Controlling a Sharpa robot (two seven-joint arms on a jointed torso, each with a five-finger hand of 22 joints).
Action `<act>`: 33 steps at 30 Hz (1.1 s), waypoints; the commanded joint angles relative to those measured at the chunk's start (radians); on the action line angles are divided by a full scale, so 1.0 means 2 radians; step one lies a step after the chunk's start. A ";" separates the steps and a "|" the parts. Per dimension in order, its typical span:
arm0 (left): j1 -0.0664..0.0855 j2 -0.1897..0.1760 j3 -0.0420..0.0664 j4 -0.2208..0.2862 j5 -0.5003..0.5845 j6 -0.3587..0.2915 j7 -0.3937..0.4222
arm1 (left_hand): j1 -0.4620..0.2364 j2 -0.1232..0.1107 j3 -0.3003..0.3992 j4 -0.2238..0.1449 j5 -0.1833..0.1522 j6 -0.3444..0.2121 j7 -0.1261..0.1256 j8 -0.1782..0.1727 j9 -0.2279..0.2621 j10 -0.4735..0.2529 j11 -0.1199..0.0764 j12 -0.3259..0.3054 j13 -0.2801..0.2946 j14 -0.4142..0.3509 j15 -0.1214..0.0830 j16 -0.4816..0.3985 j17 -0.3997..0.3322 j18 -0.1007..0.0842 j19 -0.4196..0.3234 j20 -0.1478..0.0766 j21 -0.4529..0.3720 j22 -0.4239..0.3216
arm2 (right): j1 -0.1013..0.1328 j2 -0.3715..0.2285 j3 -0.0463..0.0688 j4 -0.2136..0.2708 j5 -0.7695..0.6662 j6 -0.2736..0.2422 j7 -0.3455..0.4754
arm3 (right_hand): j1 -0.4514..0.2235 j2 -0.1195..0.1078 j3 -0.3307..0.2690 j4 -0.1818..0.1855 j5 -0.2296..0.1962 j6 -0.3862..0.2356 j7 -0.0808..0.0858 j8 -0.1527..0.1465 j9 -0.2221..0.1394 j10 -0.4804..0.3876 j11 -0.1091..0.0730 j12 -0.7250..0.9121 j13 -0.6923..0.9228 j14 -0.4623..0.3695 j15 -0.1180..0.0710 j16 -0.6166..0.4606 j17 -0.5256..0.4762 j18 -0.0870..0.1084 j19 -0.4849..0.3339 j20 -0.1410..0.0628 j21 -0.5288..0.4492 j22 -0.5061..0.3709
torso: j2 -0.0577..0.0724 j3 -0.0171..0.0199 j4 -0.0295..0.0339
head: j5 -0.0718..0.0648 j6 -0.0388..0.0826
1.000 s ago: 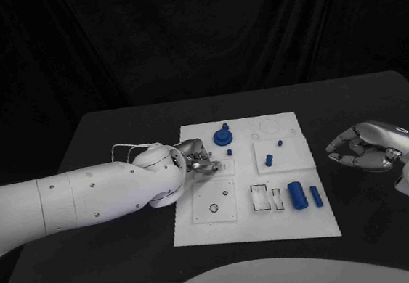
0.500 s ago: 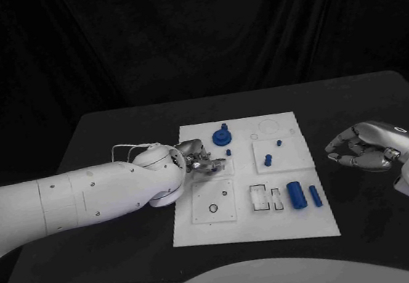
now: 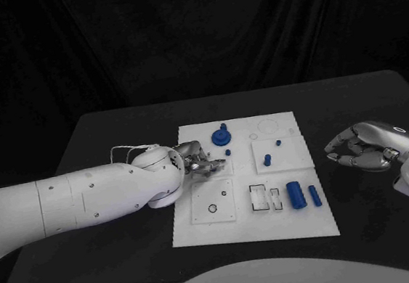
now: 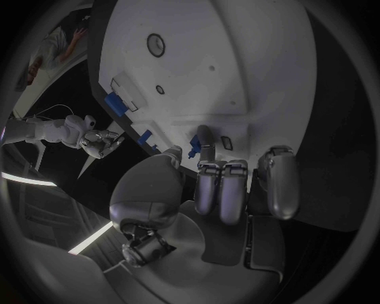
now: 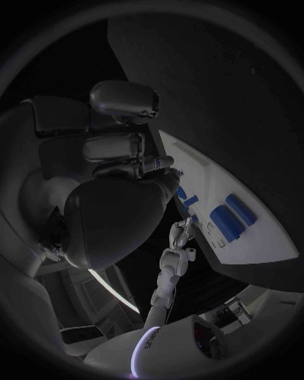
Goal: Assemble the parts on the task board
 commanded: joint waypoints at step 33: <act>0.052 -0.019 0.000 0.011 0.033 0.047 0.031 | 0.068 0.073 -0.113 -0.013 0.062 -0.034 0.007 -0.007 0.045 0.052 0.003 0.002 0.130 0.053 0.004 0.001 0.131 0.009 -0.004 0.006 -0.003 0.095 | -0.001 0.001 0.000 0.000 -0.003 -0.024 0.006 | 0.000 -0.003 0.005 -0.001 0.005 0.006 0.000 0.000 0.000 0.011 0.002 0.000 0.069 0.047 0.000 0.000 0.110 0.003 -0.001 0.002 0.002 0.091 | 0.000 0.0001 -0.0007 | -0.008 0.000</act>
